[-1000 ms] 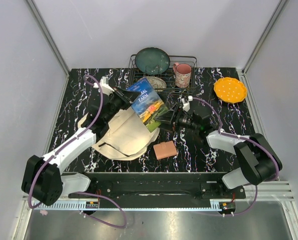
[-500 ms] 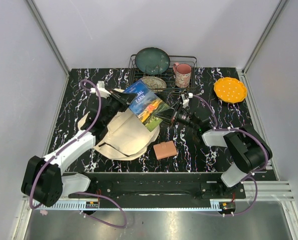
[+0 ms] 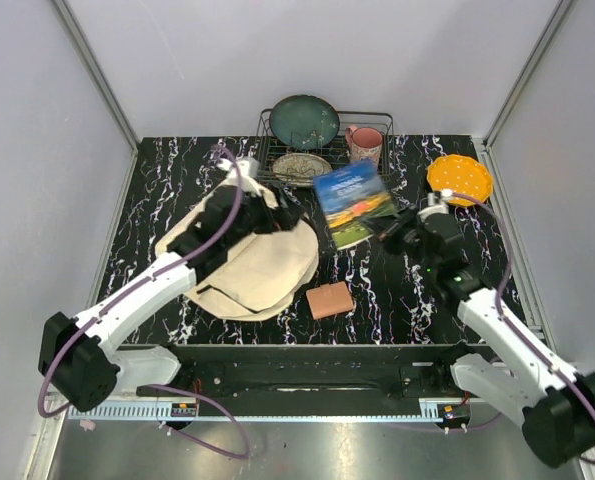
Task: Pack the student bag
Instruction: Pick up the book from the center of the board, then place the book in the student bag.
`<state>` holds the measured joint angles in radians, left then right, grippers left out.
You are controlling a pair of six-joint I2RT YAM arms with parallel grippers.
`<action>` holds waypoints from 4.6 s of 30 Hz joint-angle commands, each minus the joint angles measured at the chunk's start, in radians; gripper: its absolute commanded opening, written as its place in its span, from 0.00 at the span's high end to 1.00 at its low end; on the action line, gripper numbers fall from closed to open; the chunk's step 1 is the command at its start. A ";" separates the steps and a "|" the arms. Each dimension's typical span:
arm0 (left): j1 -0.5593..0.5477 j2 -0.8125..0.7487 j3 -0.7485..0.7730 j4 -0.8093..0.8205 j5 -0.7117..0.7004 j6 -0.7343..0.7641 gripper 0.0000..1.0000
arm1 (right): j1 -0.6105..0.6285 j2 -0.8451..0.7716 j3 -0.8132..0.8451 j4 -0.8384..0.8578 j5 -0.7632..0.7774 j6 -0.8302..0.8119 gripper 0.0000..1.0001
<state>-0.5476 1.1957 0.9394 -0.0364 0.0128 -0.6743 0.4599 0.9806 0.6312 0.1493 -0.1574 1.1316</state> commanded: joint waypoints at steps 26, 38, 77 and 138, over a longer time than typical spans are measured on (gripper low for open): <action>-0.425 0.504 0.306 -0.494 -0.527 0.627 0.08 | -0.237 -0.105 0.019 -0.389 0.104 -0.121 1.00; -0.425 0.427 0.286 -0.470 -0.528 0.628 0.64 | -0.237 -0.085 0.010 -0.361 0.058 -0.118 0.99; -0.176 0.076 0.455 -0.511 -0.358 0.495 1.00 | 0.097 0.409 0.145 0.205 -0.490 -0.191 1.00; -0.135 -0.021 0.328 -0.497 -0.343 0.371 0.46 | 0.208 0.304 0.277 -0.272 0.325 -0.398 0.14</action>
<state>-0.6876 1.2102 1.2667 -0.5785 -0.3191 -0.2859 0.7624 1.3876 0.9436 -0.0868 0.0921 0.7555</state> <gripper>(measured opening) 0.469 0.856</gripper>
